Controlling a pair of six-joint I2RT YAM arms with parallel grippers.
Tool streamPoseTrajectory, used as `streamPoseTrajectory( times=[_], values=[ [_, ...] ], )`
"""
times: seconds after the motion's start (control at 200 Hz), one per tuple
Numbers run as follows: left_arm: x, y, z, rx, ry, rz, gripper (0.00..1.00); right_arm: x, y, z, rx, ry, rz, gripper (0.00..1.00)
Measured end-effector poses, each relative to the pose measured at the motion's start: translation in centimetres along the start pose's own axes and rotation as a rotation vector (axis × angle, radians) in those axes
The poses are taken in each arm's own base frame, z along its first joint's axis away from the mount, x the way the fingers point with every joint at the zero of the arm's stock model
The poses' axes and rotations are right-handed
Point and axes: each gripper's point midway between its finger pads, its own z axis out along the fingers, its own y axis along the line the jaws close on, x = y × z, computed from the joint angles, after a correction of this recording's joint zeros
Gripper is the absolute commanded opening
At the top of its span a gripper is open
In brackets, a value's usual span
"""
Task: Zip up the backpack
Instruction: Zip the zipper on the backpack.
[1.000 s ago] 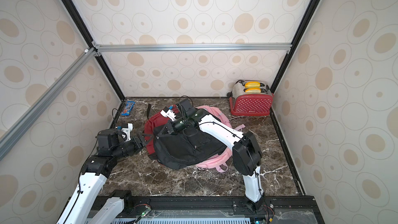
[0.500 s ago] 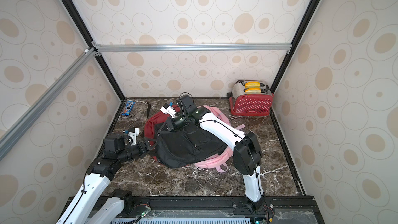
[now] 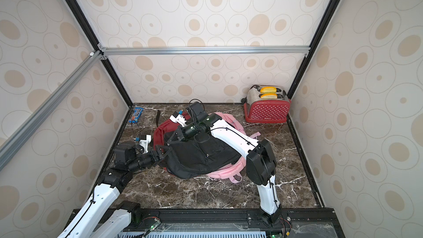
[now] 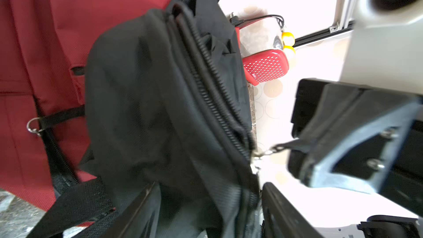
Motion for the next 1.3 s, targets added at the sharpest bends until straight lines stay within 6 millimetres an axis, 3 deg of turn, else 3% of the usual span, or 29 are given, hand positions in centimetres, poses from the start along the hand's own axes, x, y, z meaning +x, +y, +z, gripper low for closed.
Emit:
streamPoseTrajectory(
  times=[0.295, 0.761, 1.302],
  values=[
    [0.5, 1.6, 1.3, -0.014, 0.002, -0.026, 0.67, 1.0, -0.8, 1.4, 0.014, 0.045, 0.011, 0.0],
    [0.0, 1.5, 2.3, 0.051, -0.03, 0.014, 0.0, 1.5, -1.2, 1.7, 0.038, 0.06, 0.037, 0.0],
    [0.4, 2.1, 2.3, 0.073, -0.055, 0.025, 0.0, -0.2, -1.9, 2.5, -0.003, 0.04, 0.17, 0.0]
  ],
)
